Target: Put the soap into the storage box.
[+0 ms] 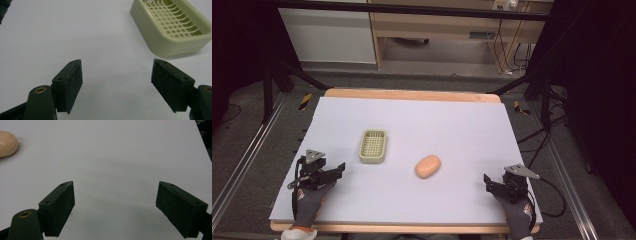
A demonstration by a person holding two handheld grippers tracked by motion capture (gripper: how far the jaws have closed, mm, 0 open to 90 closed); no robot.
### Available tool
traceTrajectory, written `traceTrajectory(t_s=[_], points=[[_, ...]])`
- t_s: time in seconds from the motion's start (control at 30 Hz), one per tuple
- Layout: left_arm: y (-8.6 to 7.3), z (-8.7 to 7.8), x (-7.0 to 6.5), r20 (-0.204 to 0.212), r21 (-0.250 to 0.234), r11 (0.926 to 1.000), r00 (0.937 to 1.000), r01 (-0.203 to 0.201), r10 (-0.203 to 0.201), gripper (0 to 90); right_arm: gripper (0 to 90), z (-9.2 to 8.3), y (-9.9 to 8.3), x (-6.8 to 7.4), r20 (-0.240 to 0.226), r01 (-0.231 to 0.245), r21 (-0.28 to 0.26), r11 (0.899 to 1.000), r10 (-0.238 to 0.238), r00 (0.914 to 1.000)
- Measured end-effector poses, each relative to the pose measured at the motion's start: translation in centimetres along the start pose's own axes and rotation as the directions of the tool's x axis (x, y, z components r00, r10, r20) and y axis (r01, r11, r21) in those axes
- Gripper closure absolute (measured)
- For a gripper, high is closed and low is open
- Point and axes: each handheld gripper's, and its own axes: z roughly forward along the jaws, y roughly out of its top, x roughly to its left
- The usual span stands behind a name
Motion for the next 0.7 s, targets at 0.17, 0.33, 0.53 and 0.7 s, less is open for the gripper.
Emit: traceTrajectory(t_s=[0.17, 0.33, 0.53, 0.7], points=[[0.3, -0.6, -0.5, 0.024, -0.027, 0.9996, 0.9997, -0.004, 0.005, 24.0, 14.7, -0.2, -0.1, 0.2, 0.01, 0.011, -0.001, 1.0, -0.011, 0.9999], [0.7, -1.3, -1.3, 0.082, -0.059, 0.9979, 0.9961, -0.026, 0.031, 23.8, 13.9, -0.1, -0.1, 0.3, 0.025, 0.014, 0.003, 1.0, -0.015, 0.9996], [0.9, -1.2, -2.1, 0.102, -0.051, 0.9973, 0.9932, -0.052, 0.057, 23.7, 12.7, 0.0, -0.1, 0.4, 0.032, 0.02, 0.011, 1.0, -0.02, 0.9993], [1.0, -1.2, -3.0, 0.115, -0.045, 0.9969, 0.991, -0.064, 0.069, 23.2, 12.6, -0.1, -0.1, 0.4, 0.036, 0.021, 0.007, 1.0, -0.021, 0.9992]])
